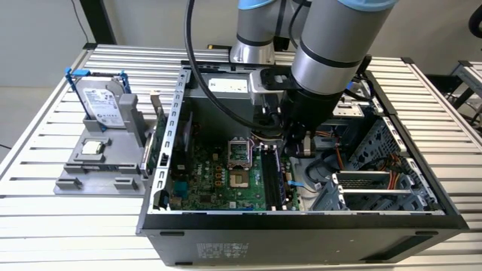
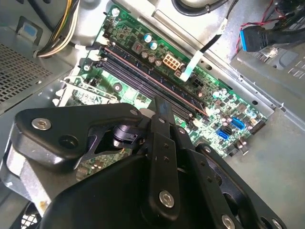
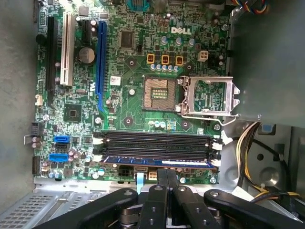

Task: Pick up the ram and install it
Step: 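Press down the ram until it locks into place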

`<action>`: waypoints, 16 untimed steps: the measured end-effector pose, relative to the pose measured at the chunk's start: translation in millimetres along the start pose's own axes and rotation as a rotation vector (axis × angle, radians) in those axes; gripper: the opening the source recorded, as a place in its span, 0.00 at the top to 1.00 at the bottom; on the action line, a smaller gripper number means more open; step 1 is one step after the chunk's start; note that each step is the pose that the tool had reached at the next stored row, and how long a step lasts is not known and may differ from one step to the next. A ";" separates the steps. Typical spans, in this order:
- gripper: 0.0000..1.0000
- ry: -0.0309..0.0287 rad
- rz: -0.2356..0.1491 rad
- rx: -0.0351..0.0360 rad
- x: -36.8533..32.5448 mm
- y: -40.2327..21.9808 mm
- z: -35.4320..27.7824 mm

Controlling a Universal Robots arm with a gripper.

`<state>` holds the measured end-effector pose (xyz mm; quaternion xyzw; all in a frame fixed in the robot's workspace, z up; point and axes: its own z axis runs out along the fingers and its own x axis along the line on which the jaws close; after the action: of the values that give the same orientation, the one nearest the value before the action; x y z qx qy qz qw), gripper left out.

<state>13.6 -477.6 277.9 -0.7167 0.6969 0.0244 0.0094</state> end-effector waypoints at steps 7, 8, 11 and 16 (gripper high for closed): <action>1.00 -0.0001 0.001 0.0001 0.0 0.0 0.1; 1.00 0.0000 0.001 0.0000 0.0 0.0 0.2; 1.00 -0.0002 0.001 0.0001 0.1 -0.1 2.7; 1.00 0.0004 0.001 0.0000 0.4 -0.2 8.1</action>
<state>13.6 -477.6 269.8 -0.7163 0.6973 0.0243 0.0093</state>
